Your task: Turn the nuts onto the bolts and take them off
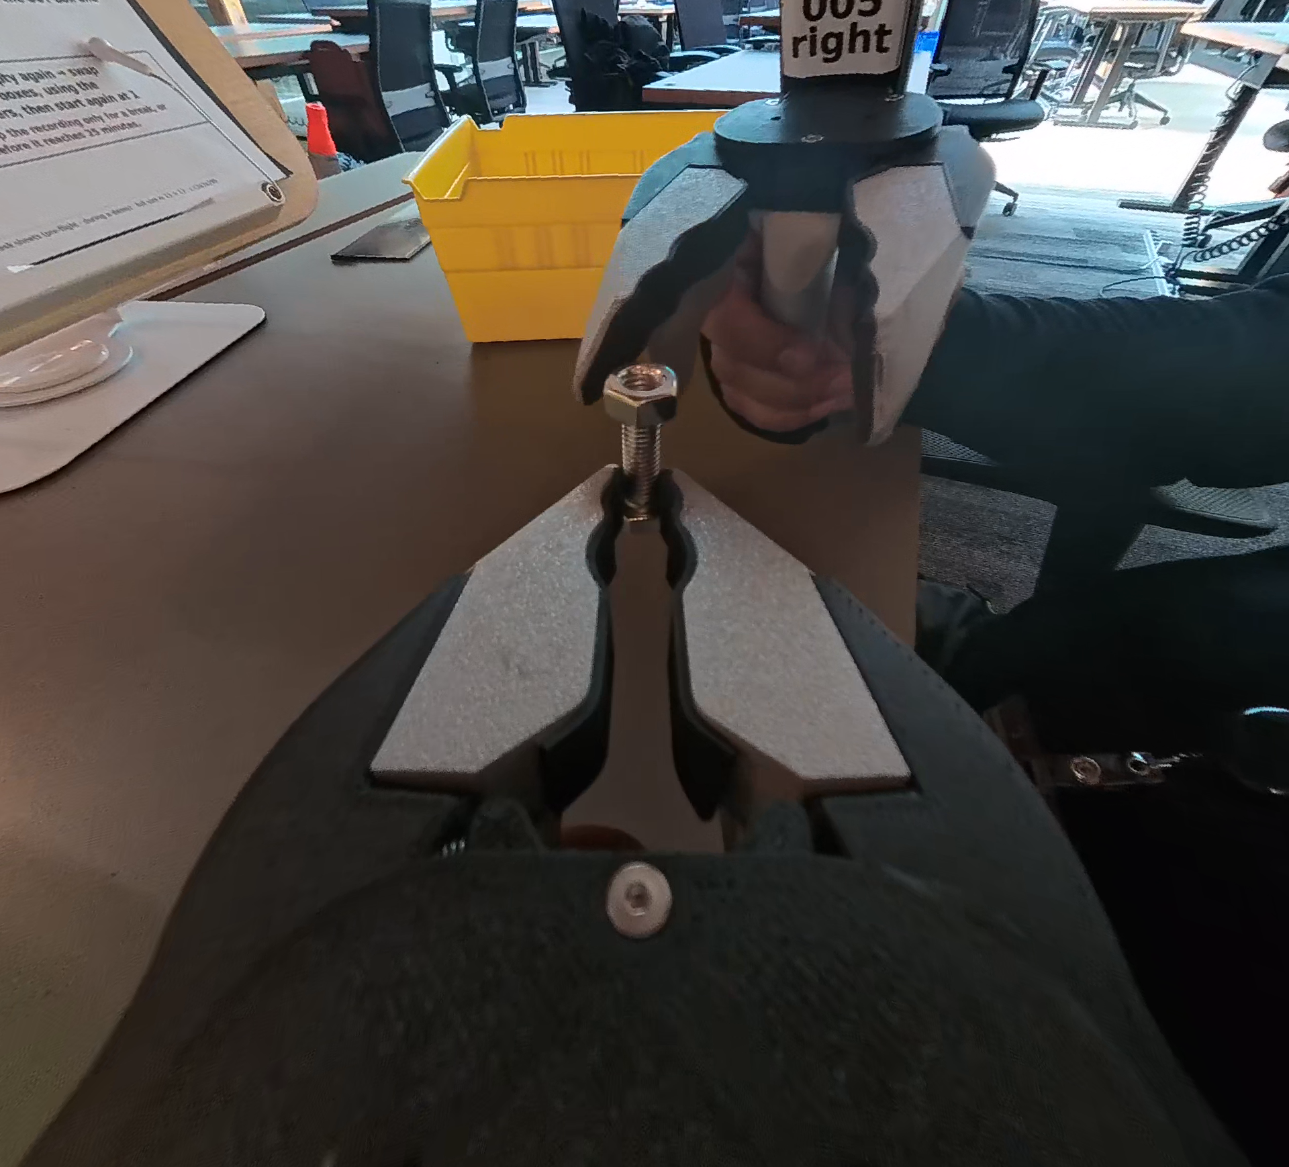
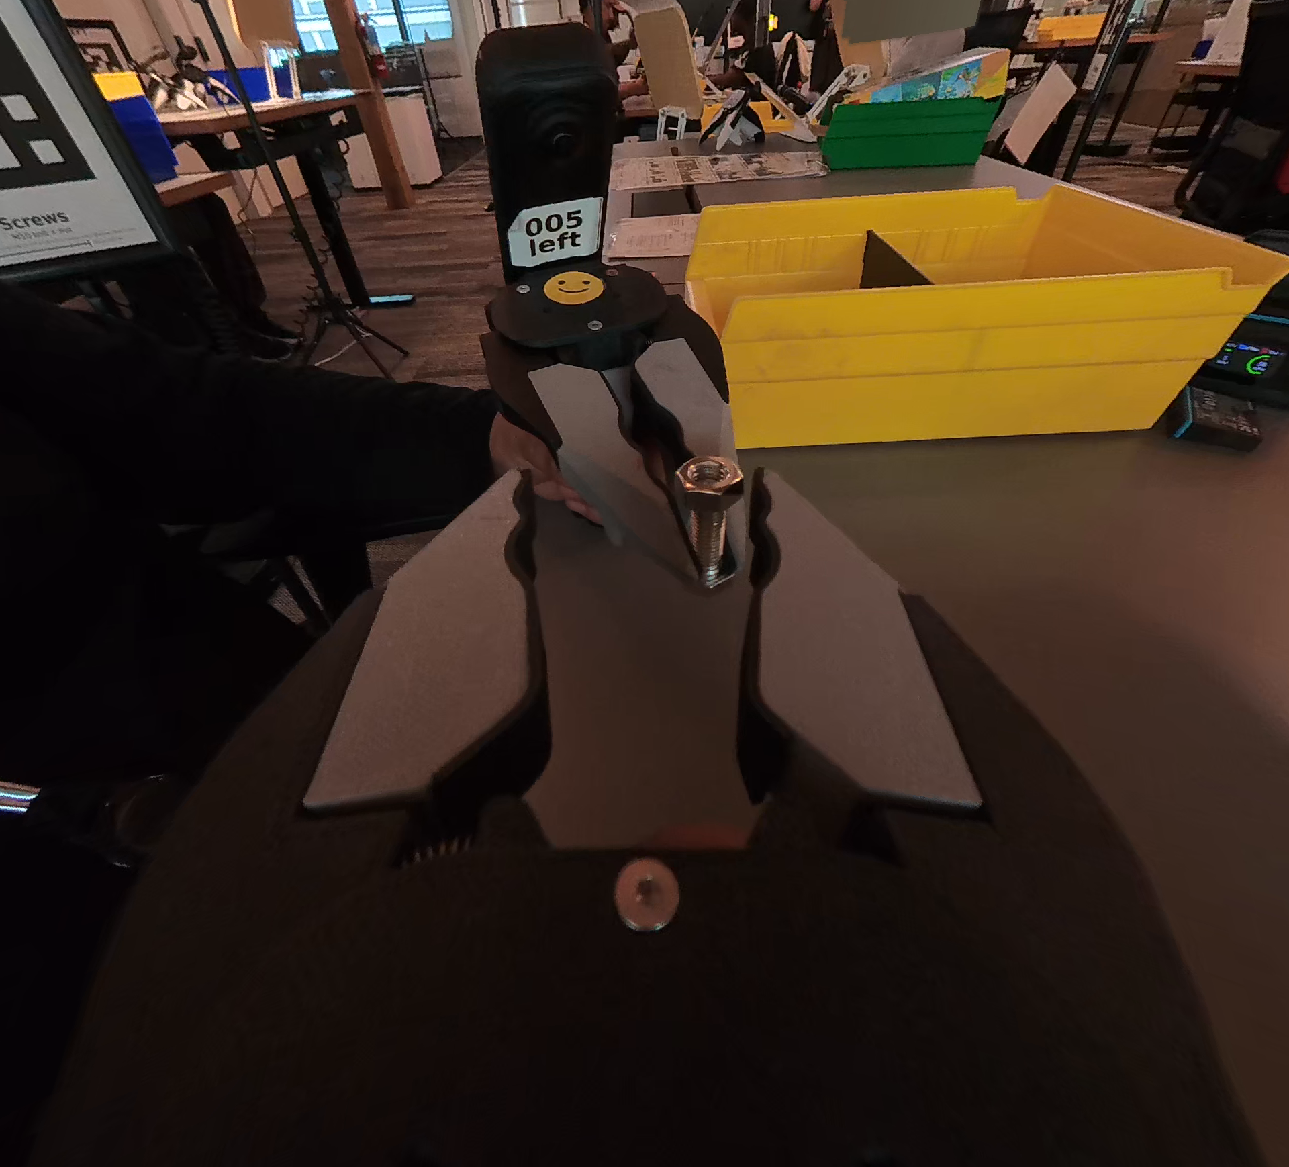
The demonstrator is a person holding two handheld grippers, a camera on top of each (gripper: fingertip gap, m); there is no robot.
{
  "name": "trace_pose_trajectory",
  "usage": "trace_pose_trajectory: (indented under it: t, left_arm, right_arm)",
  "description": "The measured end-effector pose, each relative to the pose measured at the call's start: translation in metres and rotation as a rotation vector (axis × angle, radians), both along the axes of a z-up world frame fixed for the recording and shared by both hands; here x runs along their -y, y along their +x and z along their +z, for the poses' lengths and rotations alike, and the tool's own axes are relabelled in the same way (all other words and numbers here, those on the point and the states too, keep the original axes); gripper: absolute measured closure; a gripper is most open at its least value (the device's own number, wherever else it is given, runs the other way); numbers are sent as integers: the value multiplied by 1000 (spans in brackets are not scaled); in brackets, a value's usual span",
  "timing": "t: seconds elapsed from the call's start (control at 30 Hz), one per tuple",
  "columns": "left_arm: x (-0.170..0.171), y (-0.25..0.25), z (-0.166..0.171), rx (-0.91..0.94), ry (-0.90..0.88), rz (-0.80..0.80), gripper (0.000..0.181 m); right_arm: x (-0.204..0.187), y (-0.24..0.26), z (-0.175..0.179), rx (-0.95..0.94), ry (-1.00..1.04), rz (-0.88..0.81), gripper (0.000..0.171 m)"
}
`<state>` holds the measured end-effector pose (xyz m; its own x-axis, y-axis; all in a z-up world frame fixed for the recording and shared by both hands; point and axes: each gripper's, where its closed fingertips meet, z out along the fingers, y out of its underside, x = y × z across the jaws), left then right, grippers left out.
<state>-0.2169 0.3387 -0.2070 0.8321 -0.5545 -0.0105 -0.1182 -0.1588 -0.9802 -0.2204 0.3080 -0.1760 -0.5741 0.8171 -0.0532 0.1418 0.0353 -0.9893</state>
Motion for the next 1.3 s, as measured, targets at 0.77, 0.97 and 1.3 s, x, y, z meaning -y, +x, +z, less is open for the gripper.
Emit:
trace_pose_trajectory:
  t: [0.77, 0.97, 1.3]
  left_arm:
    - [-4, -7, 1, 10, 0, 57, 174]
    - [-4, -5, 0, 3, -3, 48, 174]
    - [-9, -9, 0, 4, -3, 102, 174]
  right_arm:
    - [-5, -2, -2, -9, 37, -35, 111]
    - [-13, 0, 9, -46, -21, -46, 119]
    - [-5, -4, -3, -22, 79, -55, 105]
